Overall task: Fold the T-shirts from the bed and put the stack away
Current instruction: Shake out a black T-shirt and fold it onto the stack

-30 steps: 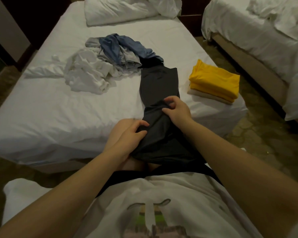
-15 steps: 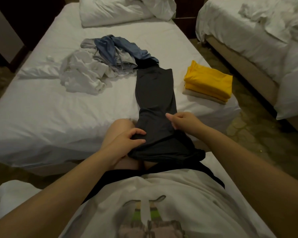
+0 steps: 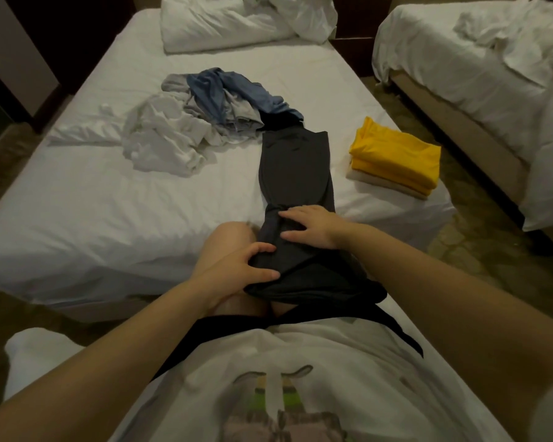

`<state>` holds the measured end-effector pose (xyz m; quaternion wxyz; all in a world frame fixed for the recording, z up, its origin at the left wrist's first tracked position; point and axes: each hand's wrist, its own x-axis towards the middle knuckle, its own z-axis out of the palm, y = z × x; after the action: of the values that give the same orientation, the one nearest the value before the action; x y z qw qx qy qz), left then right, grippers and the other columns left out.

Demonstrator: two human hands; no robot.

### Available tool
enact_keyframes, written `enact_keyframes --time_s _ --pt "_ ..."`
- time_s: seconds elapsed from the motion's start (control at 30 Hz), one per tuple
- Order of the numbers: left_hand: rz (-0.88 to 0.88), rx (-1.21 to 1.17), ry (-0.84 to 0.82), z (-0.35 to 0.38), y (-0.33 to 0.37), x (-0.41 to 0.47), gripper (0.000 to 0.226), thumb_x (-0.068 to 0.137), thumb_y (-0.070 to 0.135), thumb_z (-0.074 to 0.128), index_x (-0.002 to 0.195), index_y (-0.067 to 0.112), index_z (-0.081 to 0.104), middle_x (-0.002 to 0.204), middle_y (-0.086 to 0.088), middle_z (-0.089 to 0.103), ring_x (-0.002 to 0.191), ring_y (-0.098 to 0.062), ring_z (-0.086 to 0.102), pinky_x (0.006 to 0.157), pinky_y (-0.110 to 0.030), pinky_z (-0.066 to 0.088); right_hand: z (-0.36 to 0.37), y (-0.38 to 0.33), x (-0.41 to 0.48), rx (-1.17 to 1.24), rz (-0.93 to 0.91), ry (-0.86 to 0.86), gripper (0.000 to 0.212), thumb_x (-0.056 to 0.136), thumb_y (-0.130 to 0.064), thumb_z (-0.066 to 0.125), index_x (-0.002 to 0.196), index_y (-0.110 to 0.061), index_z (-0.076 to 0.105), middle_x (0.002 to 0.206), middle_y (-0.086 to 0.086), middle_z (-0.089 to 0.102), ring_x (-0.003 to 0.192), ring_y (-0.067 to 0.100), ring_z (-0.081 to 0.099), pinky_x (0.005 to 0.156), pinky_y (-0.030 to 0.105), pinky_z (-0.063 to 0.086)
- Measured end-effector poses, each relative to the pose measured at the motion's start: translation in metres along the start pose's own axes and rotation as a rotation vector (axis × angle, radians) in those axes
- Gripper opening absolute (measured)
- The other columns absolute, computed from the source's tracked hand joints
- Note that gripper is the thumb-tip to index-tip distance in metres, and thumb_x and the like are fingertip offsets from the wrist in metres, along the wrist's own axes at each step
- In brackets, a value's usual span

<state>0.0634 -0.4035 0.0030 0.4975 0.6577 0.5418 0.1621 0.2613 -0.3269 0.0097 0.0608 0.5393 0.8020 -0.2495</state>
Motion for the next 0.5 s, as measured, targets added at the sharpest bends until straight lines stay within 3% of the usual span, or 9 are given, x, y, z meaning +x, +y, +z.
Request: enact_keyframes --time_s 0.07,0.17,0.23,0.3,0.33,0.4,0.5 --pt "0.013 -0.079 -0.013 0.0 -0.004 0.002 0.035 0.082 0.014 0.069 0.11 0.03 0.055 0.105 0.009 0.053 0.086 0.006 0.051 0.07 -0.001 0.038 0.009 0.006 0.0 0.051 0.055 -0.011 0.063 0.091 -0.061 0.035 0.147 -0.036 0.019 0.157 -0.008 0.016 0.143 0.022 0.013 0.116 0.049 0.016" --pt "0.019 -0.305 -0.012 -0.004 -0.013 0.001 0.026 0.076 0.018 0.067 0.099 0.03 0.059 0.106 -0.005 0.06 0.09 -0.009 0.058 0.077 -0.017 0.046 0.014 0.009 -0.026 0.08 -0.033 0.171 0.06 0.092 -0.058 0.036 0.146 -0.034 0.023 0.155 -0.006 0.023 0.142 0.018 0.019 0.116 0.045 0.02" --pt "0.017 -0.426 -0.064 -0.007 -0.016 -0.003 0.034 0.066 0.016 0.061 0.099 0.025 0.061 0.101 -0.013 0.061 0.089 -0.022 0.055 0.073 -0.025 0.046 0.02 0.011 -0.055 0.188 -0.102 0.243 0.062 0.088 -0.058 0.041 0.144 -0.036 0.028 0.152 -0.007 0.03 0.14 0.013 0.023 0.116 0.036 0.021" --pt "0.076 -0.466 -0.147 -0.01 -0.02 -0.006 0.057 0.048 0.016 0.064 0.105 0.025 0.062 0.106 -0.017 0.057 0.092 -0.026 0.051 0.072 -0.028 0.043 0.029 0.013 -0.091 0.311 -0.137 0.205 0.063 0.08 -0.061 0.045 0.139 -0.044 0.027 0.148 -0.018 0.027 0.139 0.003 0.017 0.113 0.024 0.015" --pt "0.122 -0.47 -0.195 -0.013 -0.022 -0.008 0.07 0.042 0.02 0.063 0.111 0.025 0.058 0.111 -0.015 0.056 0.095 -0.023 0.054 0.076 -0.026 0.044 0.034 0.014 -0.11 0.35 -0.143 0.162 0.065 0.076 -0.067 0.046 0.135 -0.051 0.024 0.146 -0.027 0.021 0.138 -0.003 0.011 0.111 0.019 0.011" --pt "0.212 -0.4 -0.269 -0.017 -0.025 -0.013 0.081 0.045 0.021 0.063 0.124 0.032 0.047 0.124 -0.004 0.051 0.102 -0.002 0.059 0.086 -0.02 0.048 0.045 0.017 -0.14 0.383 -0.14 0.14 0.075 0.064 -0.082 0.045 0.13 -0.06 0.018 0.141 -0.041 0.009 0.136 -0.01 0.004 0.108 0.015 0.007" --pt "0.358 0.026 -0.168 -0.013 -0.031 -0.011 0.087 0.069 0.005 0.052 0.12 0.073 0.031 0.134 0.007 0.043 0.109 0.018 0.049 0.094 -0.011 0.041 0.059 0.023 -0.157 0.403 -0.114 0.165 0.079 0.061 -0.08 0.052 0.13 -0.063 0.017 0.141 -0.043 0.006 0.139 -0.006 0.005 0.111 0.022 0.01"
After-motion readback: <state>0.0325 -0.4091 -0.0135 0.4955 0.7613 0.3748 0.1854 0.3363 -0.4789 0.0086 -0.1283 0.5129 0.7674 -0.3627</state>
